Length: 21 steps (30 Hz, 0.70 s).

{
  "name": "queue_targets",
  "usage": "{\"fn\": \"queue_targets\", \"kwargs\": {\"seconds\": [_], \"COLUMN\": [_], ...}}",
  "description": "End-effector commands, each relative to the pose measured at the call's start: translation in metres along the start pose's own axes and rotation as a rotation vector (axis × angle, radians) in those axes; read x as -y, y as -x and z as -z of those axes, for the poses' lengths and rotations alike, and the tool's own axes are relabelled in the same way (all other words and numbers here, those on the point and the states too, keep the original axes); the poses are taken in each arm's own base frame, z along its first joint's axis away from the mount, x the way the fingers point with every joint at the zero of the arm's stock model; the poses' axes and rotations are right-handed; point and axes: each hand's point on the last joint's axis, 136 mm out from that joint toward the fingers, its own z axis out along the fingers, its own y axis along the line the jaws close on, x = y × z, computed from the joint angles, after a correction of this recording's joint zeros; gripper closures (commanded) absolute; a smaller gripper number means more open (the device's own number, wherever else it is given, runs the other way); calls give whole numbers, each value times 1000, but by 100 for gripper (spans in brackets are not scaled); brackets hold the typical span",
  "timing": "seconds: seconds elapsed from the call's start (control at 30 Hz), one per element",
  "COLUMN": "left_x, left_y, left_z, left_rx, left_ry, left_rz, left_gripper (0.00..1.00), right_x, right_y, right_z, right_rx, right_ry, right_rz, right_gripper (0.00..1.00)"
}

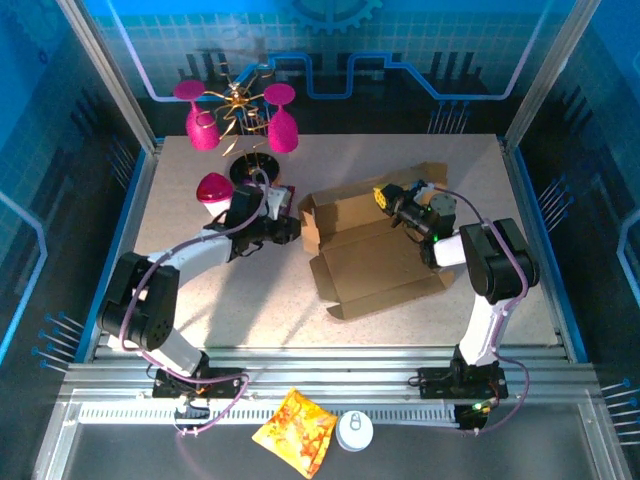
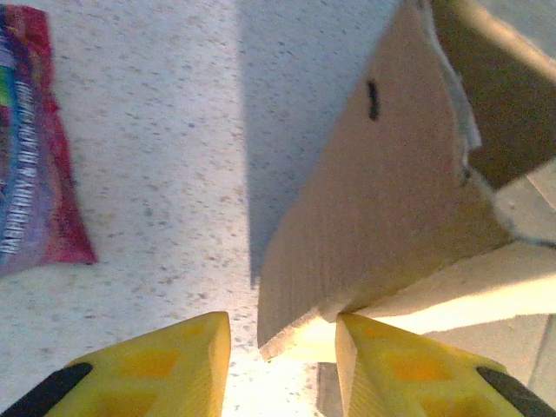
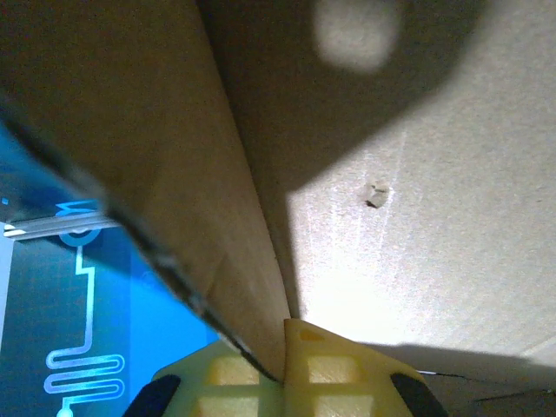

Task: Fold the paper box

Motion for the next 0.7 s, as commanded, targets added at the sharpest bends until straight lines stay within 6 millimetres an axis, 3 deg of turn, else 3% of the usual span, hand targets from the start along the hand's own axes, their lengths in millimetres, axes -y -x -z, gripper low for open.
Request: {"fn": "queue_targets", "kwargs": {"seconds": [0.0,0.53,0.67], "left_x": [18,44,42], "left_y": [-2,5,3], "left_z": [2,-18,-22], "left_rx": [22,40,37], "left_ry": [-54,-40,19], "left_rz": [-68,-112,-124], "left_gripper": [61,58,59], "right_x": [9,2,-2], "right_y": [-1,-1,-1], "right_z": [-1,-5,-6], "right_rx": [-27,-39,-36], "right_ry": [-20,-19,-12], "right_rz": [4,7,5], "right_gripper": [100,100,100]}}
